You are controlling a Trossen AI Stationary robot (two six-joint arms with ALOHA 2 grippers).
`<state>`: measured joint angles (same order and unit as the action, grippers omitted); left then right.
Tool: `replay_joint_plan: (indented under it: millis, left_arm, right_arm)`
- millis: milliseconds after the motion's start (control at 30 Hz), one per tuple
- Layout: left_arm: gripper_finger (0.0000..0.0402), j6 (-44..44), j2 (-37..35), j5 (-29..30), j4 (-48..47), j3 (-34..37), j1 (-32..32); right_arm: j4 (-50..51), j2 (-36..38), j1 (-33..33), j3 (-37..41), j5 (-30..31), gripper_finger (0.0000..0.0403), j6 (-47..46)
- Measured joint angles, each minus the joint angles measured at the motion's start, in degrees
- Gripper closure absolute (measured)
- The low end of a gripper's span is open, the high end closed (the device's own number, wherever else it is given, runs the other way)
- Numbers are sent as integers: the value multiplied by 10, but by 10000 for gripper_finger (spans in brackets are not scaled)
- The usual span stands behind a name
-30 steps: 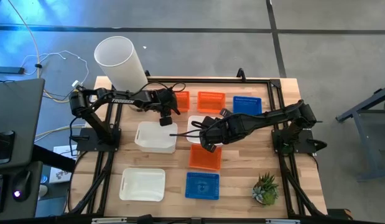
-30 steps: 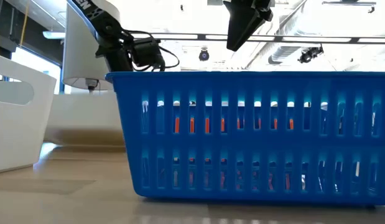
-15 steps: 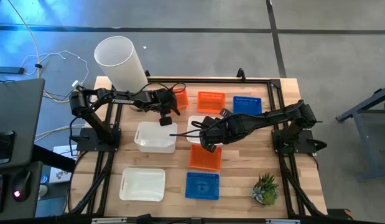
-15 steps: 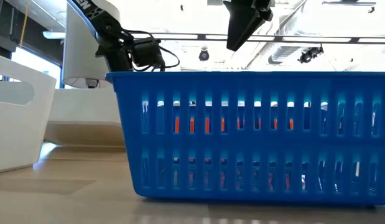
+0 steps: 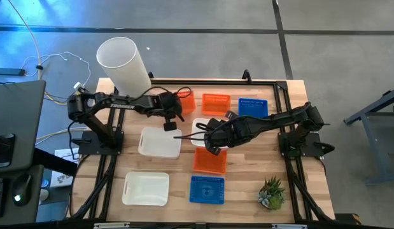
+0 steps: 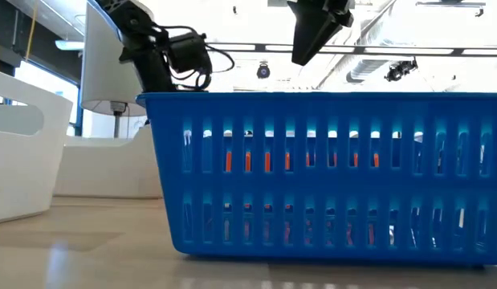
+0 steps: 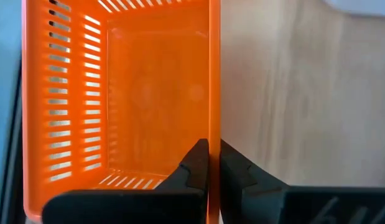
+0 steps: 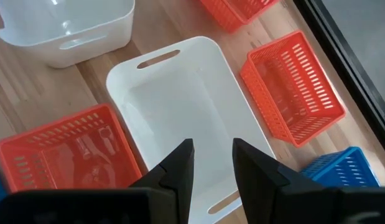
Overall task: Stack baskets by color
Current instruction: Stack the top left orange bin on the top right orange bin
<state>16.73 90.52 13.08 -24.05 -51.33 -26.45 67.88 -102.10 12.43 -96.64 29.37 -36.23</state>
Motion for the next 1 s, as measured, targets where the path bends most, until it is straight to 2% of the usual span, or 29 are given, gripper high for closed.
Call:
replay_joint_plan:
  millis: [300,533,700,800,867,1000]
  left_arm:
    - [401,-1,-60,7,-30,0,11]
    - [401,-6,-120,71,-60,0,76]
    - [401,-7,-145,129,-71,0,139]
    - [401,-7,-148,155,-89,0,169]
    - [401,-12,-148,167,-95,0,186]
    - [401,-16,-148,183,-103,0,218]
  right_arm:
    - [0,1,-5,0,12,304,2]
    - [-17,1,-43,0,21,304,14]
    - [-63,1,-77,0,19,304,36]
    - [-101,1,-99,0,17,304,18]
    - [-124,1,-114,0,-1,304,17]
    - [-154,1,-145,0,-75,304,46]
